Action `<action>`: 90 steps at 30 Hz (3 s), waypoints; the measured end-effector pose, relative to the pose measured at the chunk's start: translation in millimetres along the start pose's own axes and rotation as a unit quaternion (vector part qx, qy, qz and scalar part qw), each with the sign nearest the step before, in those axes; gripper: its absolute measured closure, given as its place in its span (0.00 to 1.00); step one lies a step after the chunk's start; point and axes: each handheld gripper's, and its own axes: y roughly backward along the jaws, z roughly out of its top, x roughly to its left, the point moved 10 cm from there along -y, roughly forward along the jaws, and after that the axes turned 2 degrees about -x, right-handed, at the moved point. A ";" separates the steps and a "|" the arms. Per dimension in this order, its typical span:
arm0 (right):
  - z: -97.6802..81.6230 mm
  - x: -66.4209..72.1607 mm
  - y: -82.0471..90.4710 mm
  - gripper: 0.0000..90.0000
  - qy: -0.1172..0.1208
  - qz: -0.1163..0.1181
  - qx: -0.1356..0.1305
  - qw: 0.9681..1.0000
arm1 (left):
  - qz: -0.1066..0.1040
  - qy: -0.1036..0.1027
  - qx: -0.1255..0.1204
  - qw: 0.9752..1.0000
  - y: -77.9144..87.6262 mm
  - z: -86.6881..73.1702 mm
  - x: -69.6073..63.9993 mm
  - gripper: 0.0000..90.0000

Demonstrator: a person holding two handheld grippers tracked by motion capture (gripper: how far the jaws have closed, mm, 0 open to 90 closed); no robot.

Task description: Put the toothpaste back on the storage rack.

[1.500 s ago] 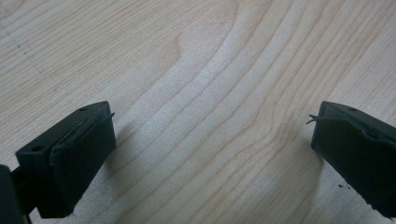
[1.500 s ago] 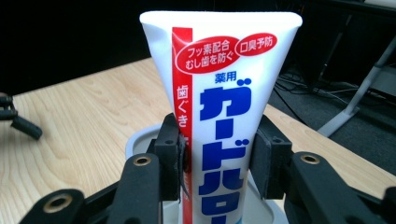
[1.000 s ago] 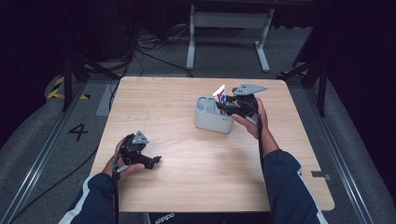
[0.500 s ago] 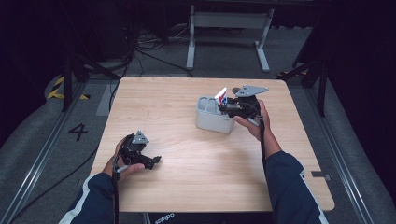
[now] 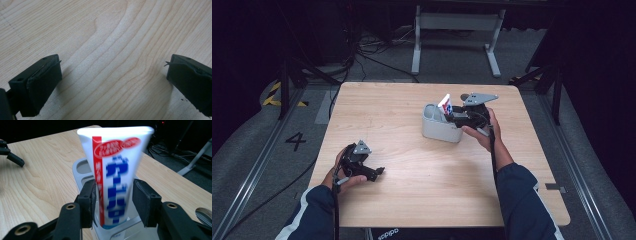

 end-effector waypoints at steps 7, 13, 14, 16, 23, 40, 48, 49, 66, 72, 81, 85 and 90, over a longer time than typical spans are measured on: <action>-2.4 -4.9 5.1 0.61 -0.007 -0.007 -0.002 1.000 | 0.000 0.000 0.000 1.000 0.0 0.0 -0.1 0.00; -4.4 -6.3 9.1 0.58 -0.010 -0.009 -0.002 1.000 | 0.000 0.000 0.000 1.000 0.1 0.0 -0.1 0.00; -4.9 -5.8 9.3 0.57 -0.009 -0.007 0.000 1.000 | 0.000 0.000 0.000 1.000 0.0 0.0 -0.1 0.00; -5.8 -5.0 10.1 0.56 -0.005 -0.009 0.003 1.000 | 0.000 0.000 0.000 1.000 0.1 0.0 -0.1 0.00; -8.1 -0.4 15.0 0.51 0.006 -0.015 0.018 1.000 | 0.000 0.000 0.000 1.000 0.1 0.0 -0.1 0.00; -14.8 8.3 36.3 0.39 0.042 -0.035 0.050 0.997 | 0.002 0.000 0.000 1.000 0.0 0.1 0.0 0.00; -16.0 12.6 50.6 0.35 0.051 -0.043 0.054 0.996 | 0.002 0.001 0.000 1.000 0.0 0.1 0.0 0.00; -16.7 13.4 52.3 0.34 0.055 -0.044 0.055 0.996 | 0.002 0.001 0.000 1.000 0.0 0.1 0.0 0.00; -37.0 11.9 85.2 0.26 0.072 -0.094 0.077 0.990 | 0.003 0.003 -0.002 1.000 -0.4 0.5 -0.3 0.00; -47.1 10.9 93.3 0.25 0.074 -0.100 0.083 0.989 | 0.003 0.004 -0.001 1.000 -0.3 0.4 -0.4 0.00; -69.1 11.3 103.2 0.25 0.080 -0.108 0.098 0.986 | 0.003 0.003 -0.001 1.000 -0.3 0.4 -0.4 0.00; -77.9 11.2 107.2 0.25 0.081 -0.112 0.104 0.985 | 0.003 0.004 -0.002 1.000 -0.5 0.5 -0.4 0.00; -88.8 7.6 113.2 0.22 0.075 -0.126 0.110 0.983 | 0.003 0.003 -0.001 1.000 -0.2 0.4 -0.3 0.00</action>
